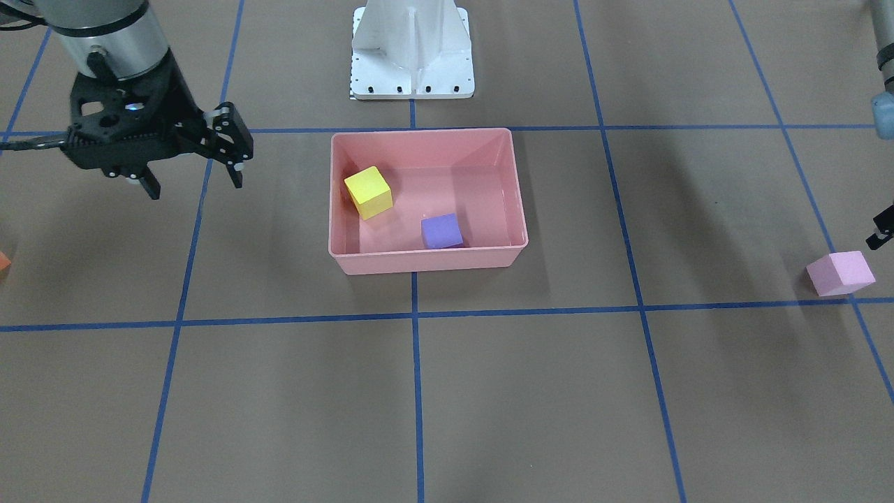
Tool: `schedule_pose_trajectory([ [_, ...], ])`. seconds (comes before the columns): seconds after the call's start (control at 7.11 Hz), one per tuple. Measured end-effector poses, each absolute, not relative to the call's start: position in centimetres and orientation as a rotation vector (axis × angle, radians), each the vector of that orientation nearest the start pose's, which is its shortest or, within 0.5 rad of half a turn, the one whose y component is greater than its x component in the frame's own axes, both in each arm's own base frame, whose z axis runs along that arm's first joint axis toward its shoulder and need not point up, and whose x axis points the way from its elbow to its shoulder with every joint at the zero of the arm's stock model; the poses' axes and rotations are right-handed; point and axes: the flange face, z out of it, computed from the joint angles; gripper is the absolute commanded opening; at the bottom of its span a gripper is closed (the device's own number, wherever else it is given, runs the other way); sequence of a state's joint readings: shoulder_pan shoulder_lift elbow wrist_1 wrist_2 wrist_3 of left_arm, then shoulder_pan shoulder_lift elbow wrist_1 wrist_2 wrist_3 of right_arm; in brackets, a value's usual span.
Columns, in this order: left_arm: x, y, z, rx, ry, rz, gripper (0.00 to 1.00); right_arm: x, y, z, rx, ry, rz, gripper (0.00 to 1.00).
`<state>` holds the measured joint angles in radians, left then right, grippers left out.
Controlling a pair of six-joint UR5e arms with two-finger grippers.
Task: Place blocks into pink bin with both arms
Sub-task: 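Withdraw the right gripper while the left gripper reaches for the light pink cube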
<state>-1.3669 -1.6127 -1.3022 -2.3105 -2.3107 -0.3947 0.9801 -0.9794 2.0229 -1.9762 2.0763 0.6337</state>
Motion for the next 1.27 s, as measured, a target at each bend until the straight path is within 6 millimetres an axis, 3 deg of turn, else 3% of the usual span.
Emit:
schedule_pose_trajectory([
  [0.28,6.8,-52.7,69.0,0.238,0.81,-0.009,0.99,-19.9,-53.1,22.5,0.241,-0.746,-0.207,0.99],
  [0.42,7.7,-52.8,69.0,0.23,0.804,-0.012,0.98,-18.6,-53.3,23.8,0.244,-0.737,-0.233,0.99],
  [0.98,10.5,-53.8,70.1,0.21,0.758,-0.007,0.96,-17.5,-53.4,25.6,0.243,-0.719,-0.262,0.99],
  [1.13,11.2,-53.9,70.3,0.204,0.754,0.001,0.87,-17.5,-53.4,25.8,0.241,-0.717,-0.262,0.99],
  [1.27,11.8,-53.9,70.5,0.203,0.744,0.011,0.87,-17.5,-53.3,26.1,0.237,-0.714,-0.263,0.99],
])
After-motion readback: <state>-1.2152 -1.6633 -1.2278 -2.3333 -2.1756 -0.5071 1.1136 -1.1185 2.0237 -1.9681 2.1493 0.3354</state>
